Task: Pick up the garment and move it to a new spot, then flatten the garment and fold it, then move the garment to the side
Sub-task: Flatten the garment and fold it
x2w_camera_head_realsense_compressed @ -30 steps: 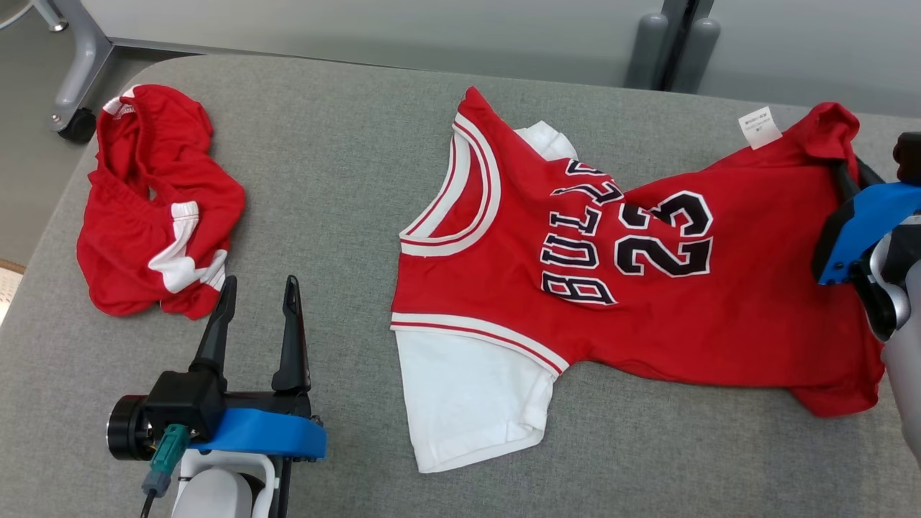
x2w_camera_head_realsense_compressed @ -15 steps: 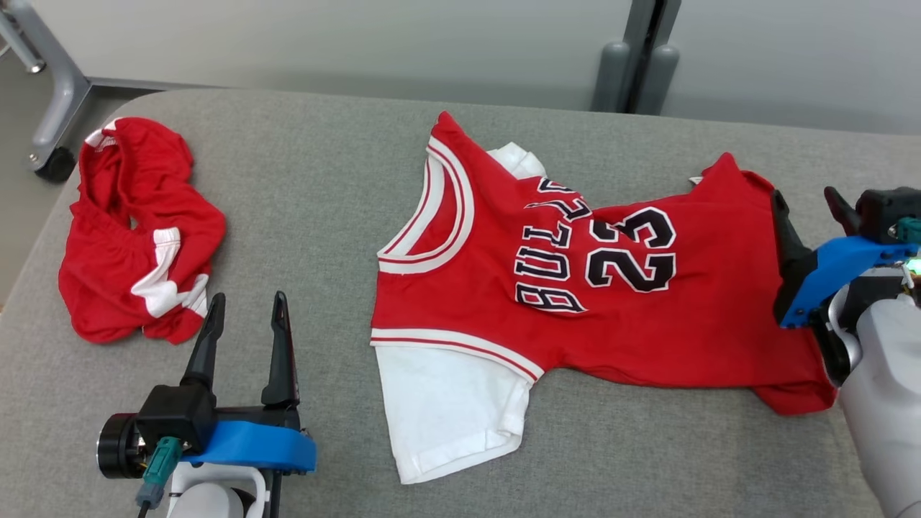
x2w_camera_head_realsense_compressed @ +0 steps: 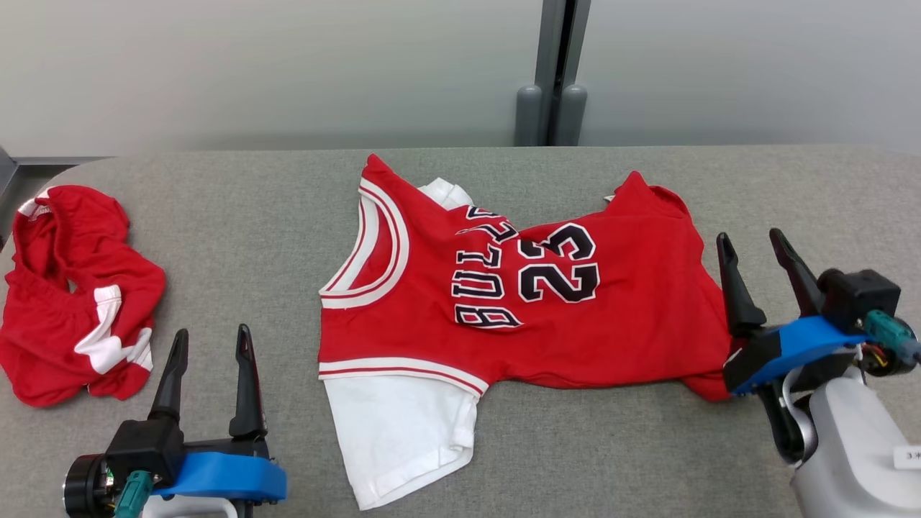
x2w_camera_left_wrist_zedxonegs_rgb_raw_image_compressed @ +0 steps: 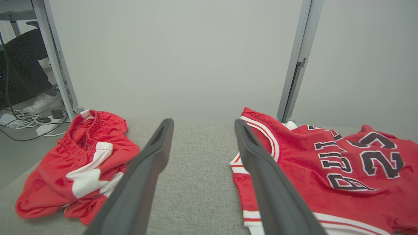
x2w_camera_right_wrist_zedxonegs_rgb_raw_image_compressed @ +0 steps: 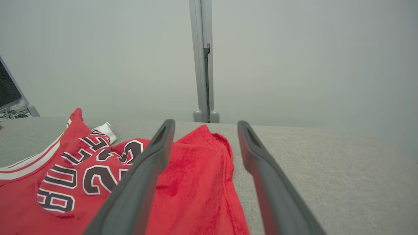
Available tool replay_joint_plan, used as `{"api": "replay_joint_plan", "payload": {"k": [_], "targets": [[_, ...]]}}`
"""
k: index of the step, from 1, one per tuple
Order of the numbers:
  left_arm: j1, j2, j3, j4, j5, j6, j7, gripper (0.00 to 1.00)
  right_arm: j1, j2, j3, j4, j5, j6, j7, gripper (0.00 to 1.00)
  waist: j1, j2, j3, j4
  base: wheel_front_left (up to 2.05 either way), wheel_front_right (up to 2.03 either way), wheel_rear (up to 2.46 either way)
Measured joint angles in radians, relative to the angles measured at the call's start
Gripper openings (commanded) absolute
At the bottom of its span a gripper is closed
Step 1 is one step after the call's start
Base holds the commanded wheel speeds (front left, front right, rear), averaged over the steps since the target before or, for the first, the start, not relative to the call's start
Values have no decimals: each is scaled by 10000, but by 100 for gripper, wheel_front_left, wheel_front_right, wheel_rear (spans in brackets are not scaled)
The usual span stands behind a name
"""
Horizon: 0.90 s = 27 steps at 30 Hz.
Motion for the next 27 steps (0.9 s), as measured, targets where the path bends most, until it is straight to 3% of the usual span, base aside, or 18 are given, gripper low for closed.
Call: {"api": "replay_joint_plan", "payload": {"k": [15, 27], "targets": [[403, 107, 104, 36, 58, 94, 0, 100, 3259, 1231, -932, -3965, -692, 0, 594, 100, -1, 0, -483, -371, 0, 0, 0], [493, 198, 25, 213, 75, 217, 0, 100, 4416, 1402, -1172, -5331, -880, -2, 1335, 100, -1, 0, -617, -373, 0, 0, 0]]}}
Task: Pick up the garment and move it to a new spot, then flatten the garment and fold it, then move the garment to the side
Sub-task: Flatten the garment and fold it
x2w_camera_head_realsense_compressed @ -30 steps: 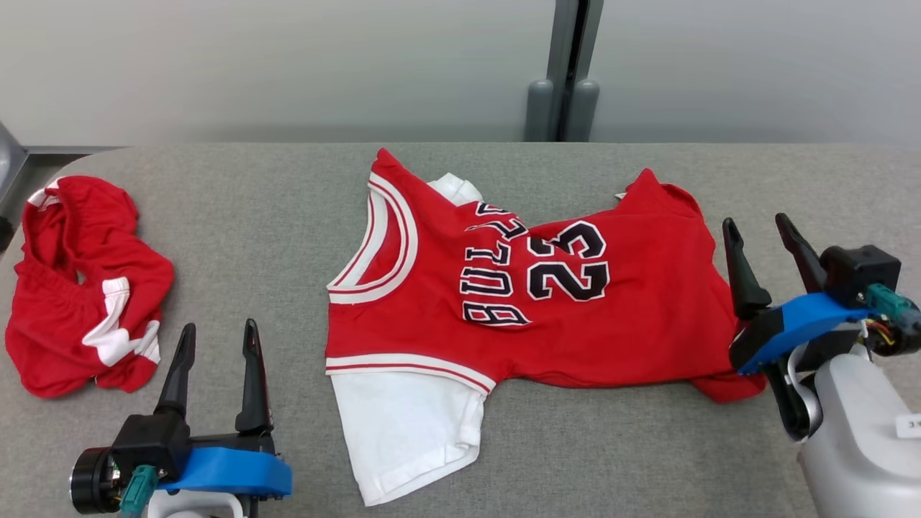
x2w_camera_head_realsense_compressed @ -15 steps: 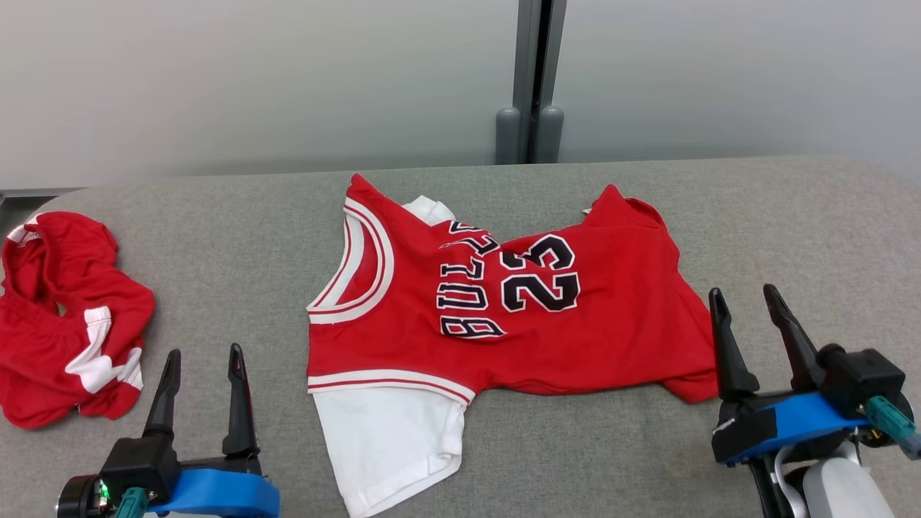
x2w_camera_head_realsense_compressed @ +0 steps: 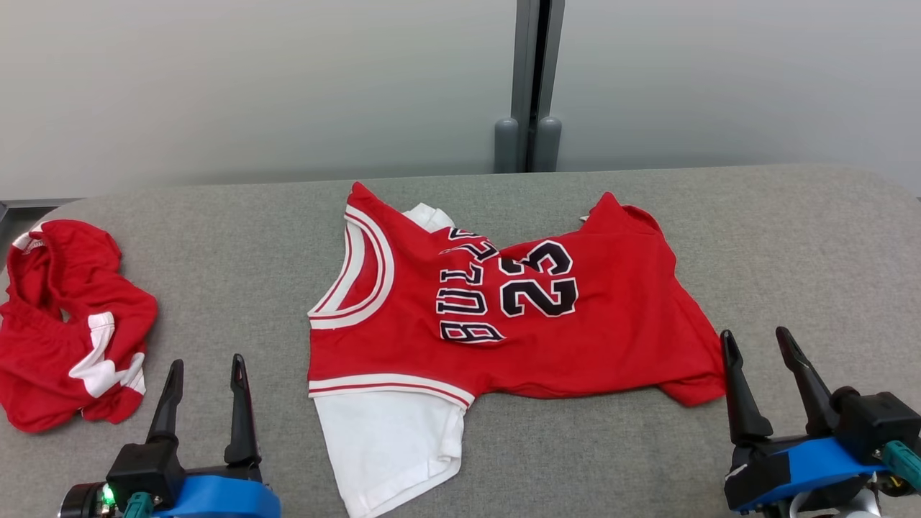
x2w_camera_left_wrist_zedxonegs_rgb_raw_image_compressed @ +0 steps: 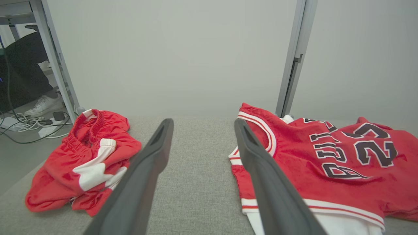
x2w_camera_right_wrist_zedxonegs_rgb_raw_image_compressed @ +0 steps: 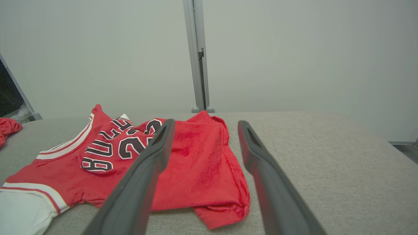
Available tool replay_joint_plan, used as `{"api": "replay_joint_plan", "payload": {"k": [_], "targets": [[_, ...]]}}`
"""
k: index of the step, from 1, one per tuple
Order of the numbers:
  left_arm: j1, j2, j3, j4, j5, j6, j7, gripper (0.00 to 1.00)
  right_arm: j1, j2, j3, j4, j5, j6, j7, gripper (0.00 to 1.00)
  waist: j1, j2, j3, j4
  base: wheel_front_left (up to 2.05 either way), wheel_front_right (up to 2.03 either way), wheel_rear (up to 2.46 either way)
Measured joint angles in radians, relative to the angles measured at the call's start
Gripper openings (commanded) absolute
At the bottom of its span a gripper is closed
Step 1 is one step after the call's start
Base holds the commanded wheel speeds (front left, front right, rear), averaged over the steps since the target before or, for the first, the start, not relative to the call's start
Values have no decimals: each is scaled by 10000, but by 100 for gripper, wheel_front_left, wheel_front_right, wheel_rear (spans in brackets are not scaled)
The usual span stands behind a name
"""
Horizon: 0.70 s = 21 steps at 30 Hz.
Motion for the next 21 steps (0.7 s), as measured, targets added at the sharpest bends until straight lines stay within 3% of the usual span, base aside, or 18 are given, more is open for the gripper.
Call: {"api": "replay_joint_plan", "payload": {"k": [7, 21], "targets": [[30, 10, -176, 59, -56, -8, 73, 100, 94, 10, -127, 105, 109, 2, 75, 100, 1, 0, 33, 51, 0, 0, 0], [35, -134, -1551, 1546, -249, -608, 541, 100, -621, -25, -1022, 2403, -493, 0, -226, 100, 2, 0, 369, 78, 0, 0, 0]]}}
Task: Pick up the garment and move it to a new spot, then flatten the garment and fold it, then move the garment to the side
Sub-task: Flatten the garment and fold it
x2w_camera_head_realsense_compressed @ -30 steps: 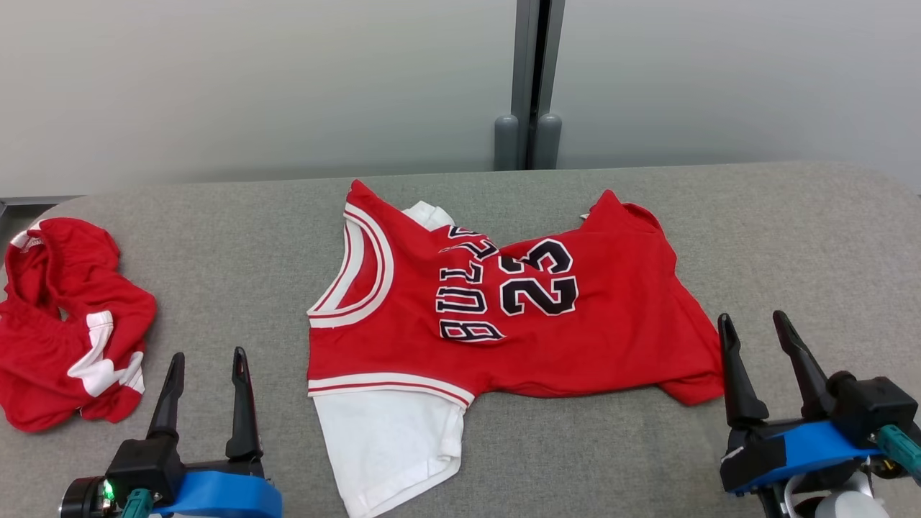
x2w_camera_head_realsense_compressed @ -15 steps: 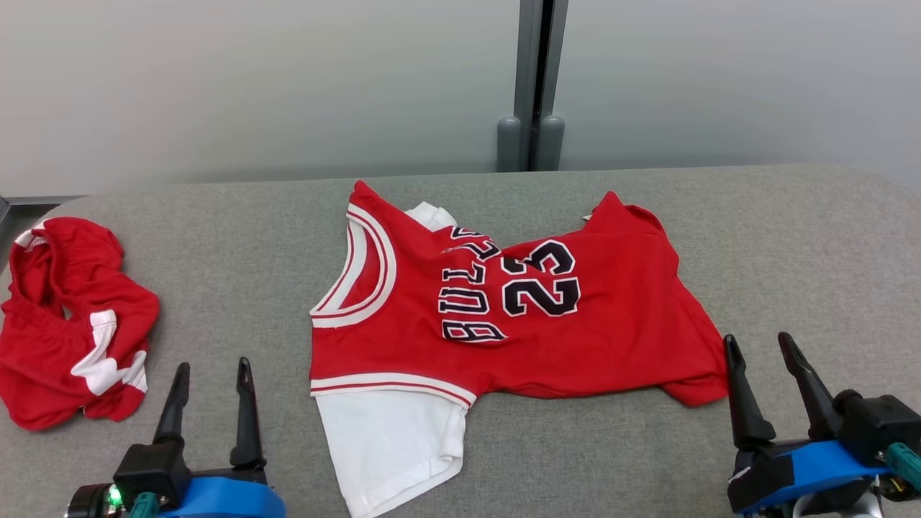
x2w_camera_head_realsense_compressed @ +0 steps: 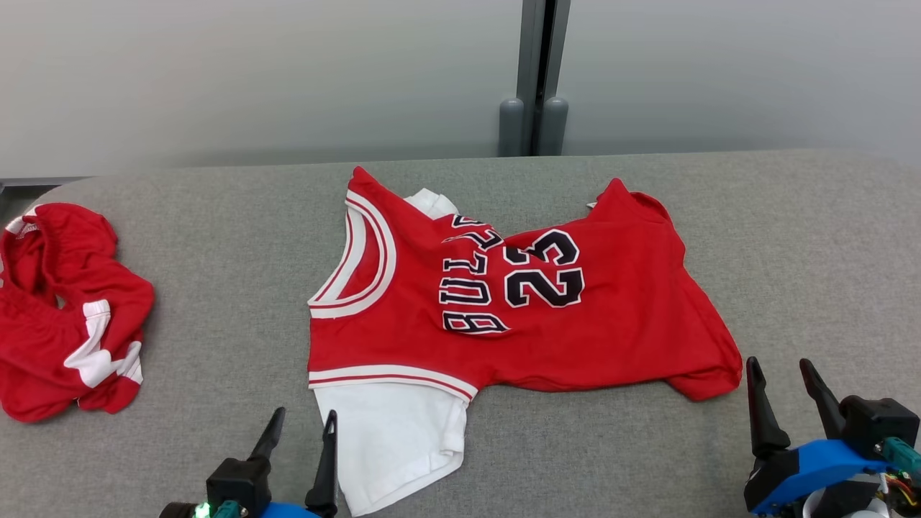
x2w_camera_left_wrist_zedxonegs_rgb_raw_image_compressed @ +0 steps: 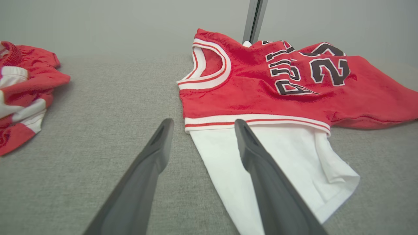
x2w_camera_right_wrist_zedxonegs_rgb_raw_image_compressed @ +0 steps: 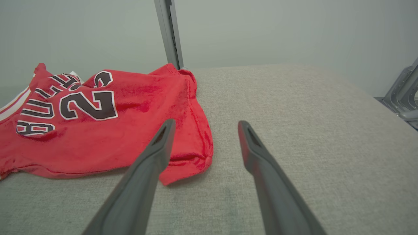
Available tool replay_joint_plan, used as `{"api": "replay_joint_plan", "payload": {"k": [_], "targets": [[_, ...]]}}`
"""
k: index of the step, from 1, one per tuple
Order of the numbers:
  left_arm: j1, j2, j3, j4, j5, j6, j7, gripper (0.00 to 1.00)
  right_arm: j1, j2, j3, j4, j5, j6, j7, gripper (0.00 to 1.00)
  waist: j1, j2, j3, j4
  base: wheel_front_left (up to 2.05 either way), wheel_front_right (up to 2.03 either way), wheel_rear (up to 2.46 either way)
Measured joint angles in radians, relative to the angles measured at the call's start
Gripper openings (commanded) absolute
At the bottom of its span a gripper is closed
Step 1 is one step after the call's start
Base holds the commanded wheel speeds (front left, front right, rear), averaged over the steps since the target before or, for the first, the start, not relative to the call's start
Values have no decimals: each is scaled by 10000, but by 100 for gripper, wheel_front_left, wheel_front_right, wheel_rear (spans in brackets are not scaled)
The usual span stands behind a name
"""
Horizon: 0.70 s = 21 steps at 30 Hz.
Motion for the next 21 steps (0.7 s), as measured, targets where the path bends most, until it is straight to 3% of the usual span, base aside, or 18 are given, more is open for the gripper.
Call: {"api": "replay_joint_plan", "payload": {"k": [10, 21], "targets": [[0, -27, -811, 1260, -320, -226, 176, 100, -897, -301, -94, 1958, -65, 0, -405, 100, 0, -1, 294, 43, 0, 0, 0], [-4, -29, -1632, 1609, -777, -270, 362, 100, -1443, -460, -23, 3200, -44, 0, -861, 100, 0, 0, 484, 119, 0, 0, 0]]}}
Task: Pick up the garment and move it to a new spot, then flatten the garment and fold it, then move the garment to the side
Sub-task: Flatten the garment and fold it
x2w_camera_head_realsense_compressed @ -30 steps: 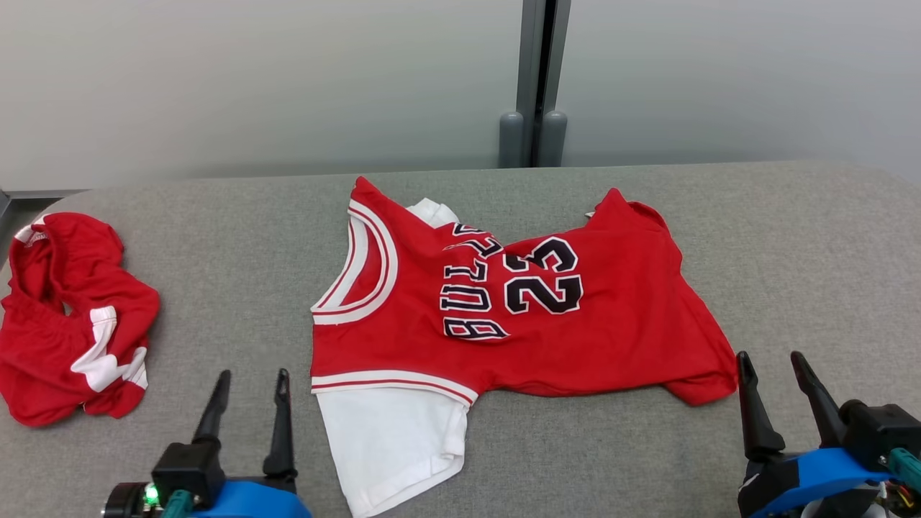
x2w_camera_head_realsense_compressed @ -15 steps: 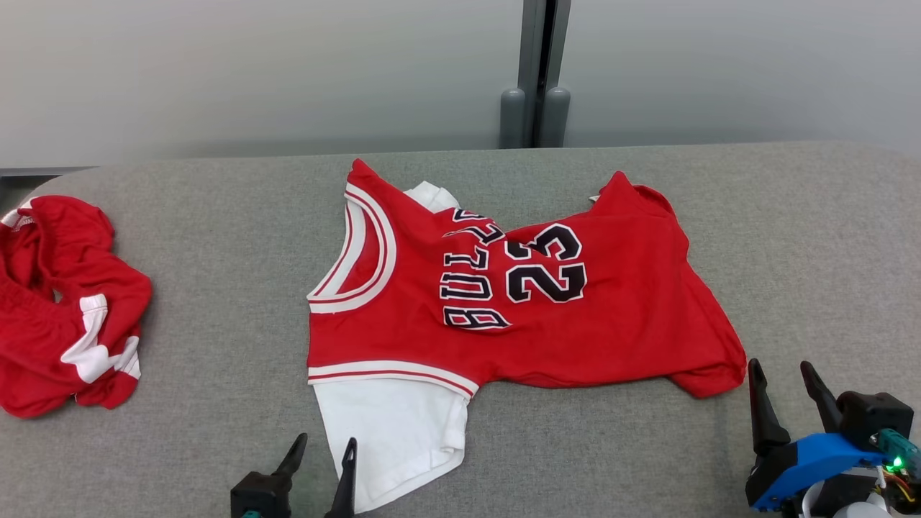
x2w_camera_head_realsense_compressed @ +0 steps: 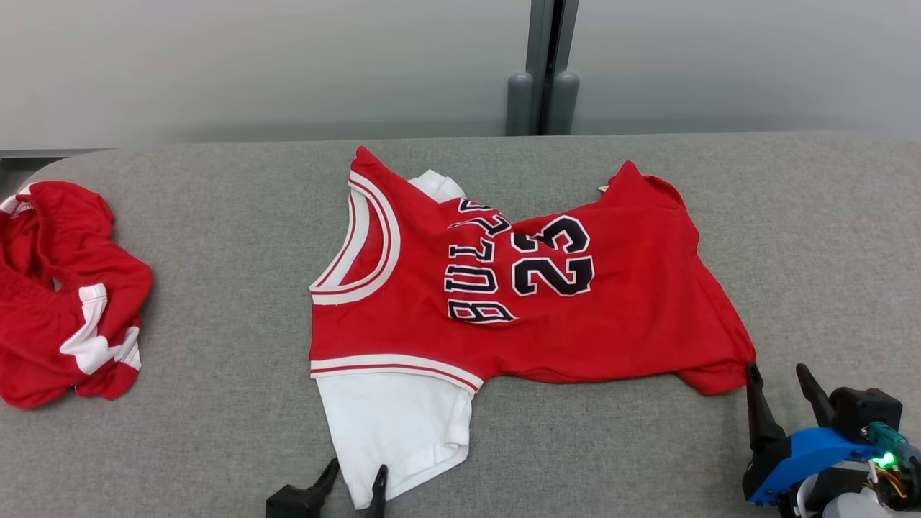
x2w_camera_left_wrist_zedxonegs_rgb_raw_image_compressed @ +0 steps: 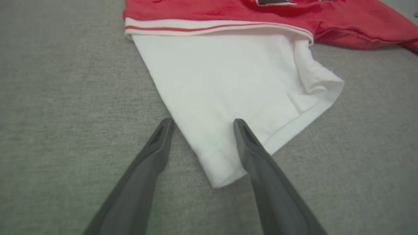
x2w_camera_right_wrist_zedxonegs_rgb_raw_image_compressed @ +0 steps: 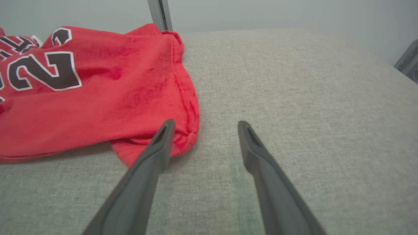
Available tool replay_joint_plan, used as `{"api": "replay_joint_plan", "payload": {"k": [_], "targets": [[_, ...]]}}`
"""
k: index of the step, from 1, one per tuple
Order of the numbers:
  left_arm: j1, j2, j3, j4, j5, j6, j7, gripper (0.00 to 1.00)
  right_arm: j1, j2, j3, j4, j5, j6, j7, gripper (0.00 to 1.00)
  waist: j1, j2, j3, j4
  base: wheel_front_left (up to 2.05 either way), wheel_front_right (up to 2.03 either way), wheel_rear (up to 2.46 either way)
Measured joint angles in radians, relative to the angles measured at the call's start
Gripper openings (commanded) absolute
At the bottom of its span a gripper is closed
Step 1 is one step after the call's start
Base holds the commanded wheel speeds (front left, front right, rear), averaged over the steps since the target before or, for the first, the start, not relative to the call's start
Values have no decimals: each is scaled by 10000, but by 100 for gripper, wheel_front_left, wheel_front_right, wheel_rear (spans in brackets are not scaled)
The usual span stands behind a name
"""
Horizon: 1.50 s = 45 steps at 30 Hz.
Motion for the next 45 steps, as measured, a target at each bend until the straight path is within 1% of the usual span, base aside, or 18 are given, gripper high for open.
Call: {"api": "replay_joint_plan", "payload": {"k": [10, 11, 12, 13, 19, 24, 26, 27, 31, 35, 40, 42, 43, 45], "targets": [[-546, -48, -675, 387, -518, -2, 113, 100, -293, -50, 178, 734, 73, 0, -151, 100, 0, 0, 120, 13, 0, 0, 0], [-604, -56, -692, 420, -552, -4, 63, 49, -337, -69, 199, 807, 79, 0, -157, 100, 0, 0, 134, 23, 0, 0, 0], [-663, -59, -704, 466, -594, -4, 19, 31, -371, -86, 215, 859, 94, 2, -161, 100, 0, 0, 150, 30, 0, 0, 0], [-736, -59, -702, 497, -637, -4, -13, 0, -395, -107, 228, 922, 123, 2, -174, 100, 0, 0, 166, 40, 0, 0, 0], [-955, 12, -656, 562, -750, -58, -320, 0, -646, -213, 435, 1482, 270, 2, -215, 100, 0, 0, 266, 142, 0, 0, 0], [-1099, 75, -612, 437, -779, 6, -470, 0, -964, -209, 926, 1900, 675, 0, -228, 100, 0, 0, 363, 261, 0, 0, 0], [-1140, 77, -600, 334, -792, 13, -520, 0, -1041, -213, 1185, 2036, 894, -6, -213, 41, 1, 0, 385, 305, 0, 0, 0], [-1140, 77, -598, 291, -792, 23, -552, 0, -1062, -219, 1319, 2077, 1005, -13, -213, 0, 0, 0, 390, 319, 0, 0, 0], [-1154, 73, -587, 67, -825, 56, -681, 0, -1088, -265, 1810, 1954, 1442, -10, -215, 0, 1, 0, 353, 357, 0, 0, 0], [-1154, 71, -412, -274, -951, 100, -771, 0, -846, -339, 2245, 1352, 1831, -10, -232, 0, 0, 0, 203, 333, 0, 0, 0], [-1323, 245, -151, -945, -1135, 104, -817, 0, -497, -491, 2936, -29, 2167, -2, -245, 0, 0, 0, 13, 219, 0, 0, 0], [-1606, 366, 6, -1239, -1166, 115, -826, 0, -431, -619, 3158, -681, 2318, 0, -247, 0, 1, 0, -39, 167, 0, 0, 0], [-1925, 493, 136, -1503, -1246, 115, -807, 0, -396, -709, 3375, -1287, 2483, 0, -247, 0, 1, 0, -71, 107, 0, 0, 0], [-2298, 667, 314, -1733, -1273, 121, -731, 0, -432, -788, 3565, -1829, 2671, 0, -247, 0, 0, 0, -70, 30, 0, 0, 0]]}}
